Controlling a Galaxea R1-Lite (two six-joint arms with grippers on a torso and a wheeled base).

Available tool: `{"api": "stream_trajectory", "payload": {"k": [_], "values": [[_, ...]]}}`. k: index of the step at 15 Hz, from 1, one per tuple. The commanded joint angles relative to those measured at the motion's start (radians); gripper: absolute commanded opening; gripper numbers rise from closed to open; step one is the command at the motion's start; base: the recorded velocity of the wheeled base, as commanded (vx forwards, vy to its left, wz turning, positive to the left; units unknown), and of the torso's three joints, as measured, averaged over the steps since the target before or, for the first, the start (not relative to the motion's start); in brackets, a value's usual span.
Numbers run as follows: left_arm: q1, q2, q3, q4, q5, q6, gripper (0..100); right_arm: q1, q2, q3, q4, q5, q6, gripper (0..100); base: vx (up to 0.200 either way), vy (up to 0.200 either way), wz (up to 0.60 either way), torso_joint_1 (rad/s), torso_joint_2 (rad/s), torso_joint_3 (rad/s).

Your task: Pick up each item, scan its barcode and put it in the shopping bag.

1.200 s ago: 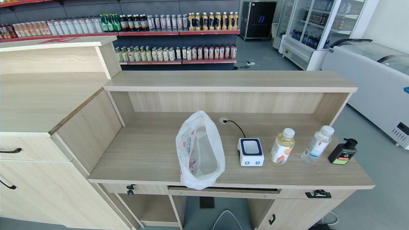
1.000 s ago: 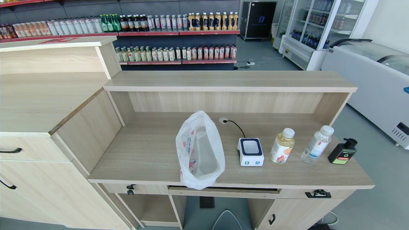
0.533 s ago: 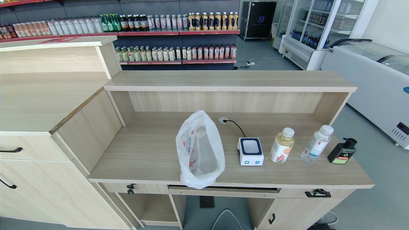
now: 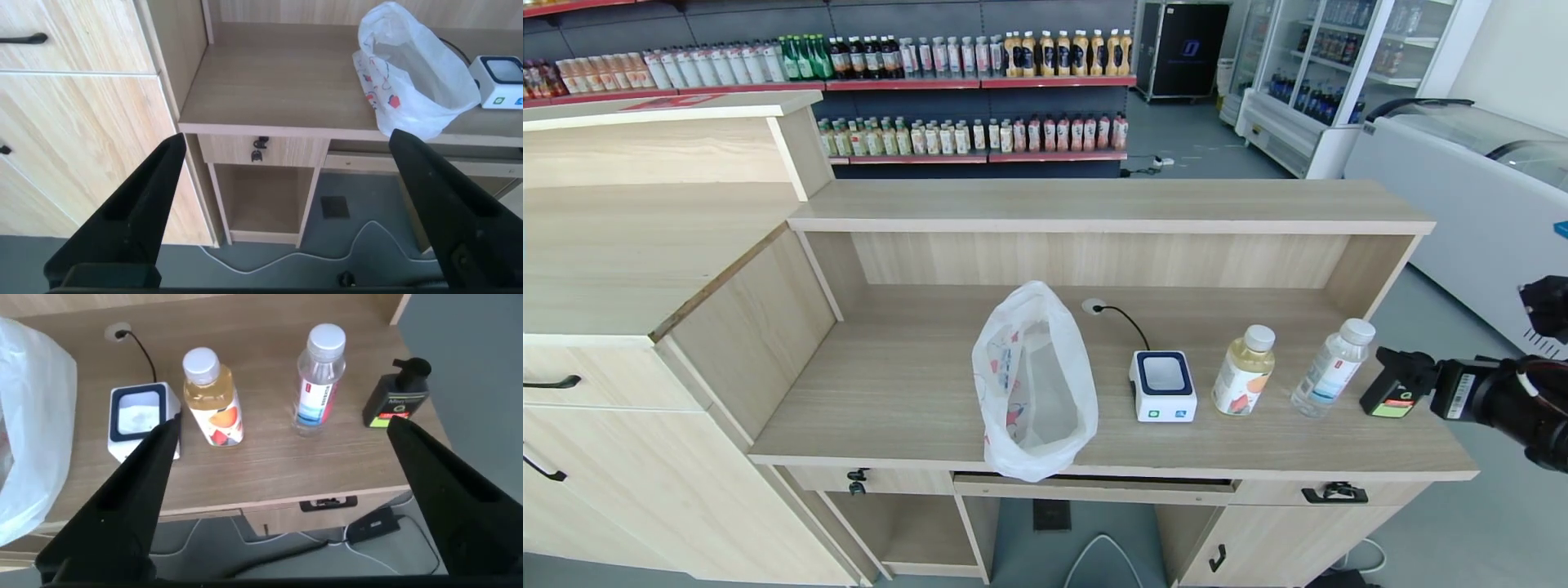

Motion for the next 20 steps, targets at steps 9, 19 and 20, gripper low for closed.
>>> {"api": "stream_trajectory", "payload": {"k": [9, 19, 20], "values": [[0.001, 0.000, 0.000, 0.000, 0.000, 0.000, 100, -0.017, 0.601, -0.123, -0.370, -0.038, -0.114, 100, 0.000, 0.000, 0.00, 0.000, 0.00, 0.000], [0.001, 0.000, 0.000, 0.000, 0.000, 0.000, 100, 0.107, 0.848, -0.258, -0.527, -0.055, -0.040, 100, 0.000, 0.000, 0.00, 0.000, 0.00, 0.000], [0.001, 0.000, 0.000, 0.000, 0.000, 0.000, 100, 0.112, 0.862, -0.272, -0.534, -0.055, -0.039, 100, 0.000, 0.000, 0.00, 0.000, 0.00, 0.000]]}}
